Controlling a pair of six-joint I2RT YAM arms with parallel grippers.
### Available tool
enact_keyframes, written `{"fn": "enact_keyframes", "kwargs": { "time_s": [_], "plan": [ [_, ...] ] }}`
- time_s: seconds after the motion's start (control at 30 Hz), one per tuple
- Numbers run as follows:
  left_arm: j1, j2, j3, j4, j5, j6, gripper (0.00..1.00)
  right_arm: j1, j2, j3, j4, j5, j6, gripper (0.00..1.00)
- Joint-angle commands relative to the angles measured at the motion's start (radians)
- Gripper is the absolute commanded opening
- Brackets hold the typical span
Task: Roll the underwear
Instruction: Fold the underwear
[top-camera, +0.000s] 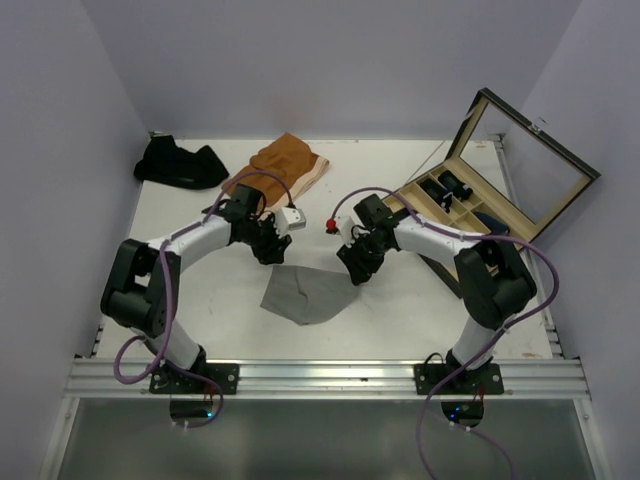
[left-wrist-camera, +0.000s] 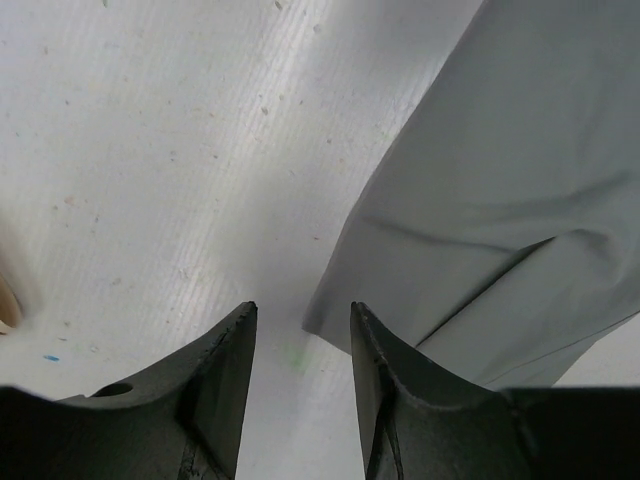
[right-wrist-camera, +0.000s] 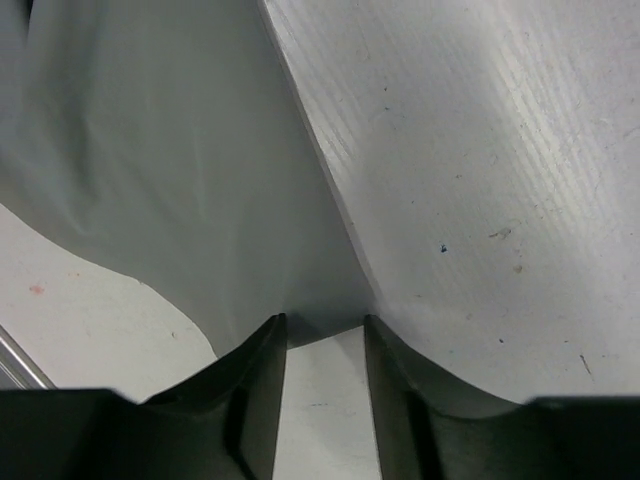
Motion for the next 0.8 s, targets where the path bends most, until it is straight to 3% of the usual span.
{"fn": "enact_keyframes", "kwargs": {
  "time_s": [0.0, 0.1, 0.53, 0.67, 0.77],
  "plan": [
    [0.003, 0.024, 0.06, -0.034, 0.069, 0.092, 0.47, 0.004, -0.065, 0.036, -0.005, 0.011, -0.036, 0.44],
    [0.004, 0.057, 0.076, -0.049, 0.074, 0.124, 0.47, 0.004, -0.05, 0.028, 0.013, 0.016, -0.044, 0.49],
    [0.009, 0.159, 0.097, -0.181, 0.105, 0.266, 0.48, 0.004, 0.033, 0.059, 0.032, -0.026, -0.133, 0.46],
    [0.01, 0.163, 0.077, -0.146, 0.071, 0.254, 0.4, 0.004, 0.068, 0.059, 0.016, -0.056, -0.177, 0.4],
    [0.012, 0.168, 0.077, -0.134, 0.055, 0.24, 0.27, 0.004, 0.082, 0.059, 0.007, -0.067, -0.203, 0.31]
  ]
}}
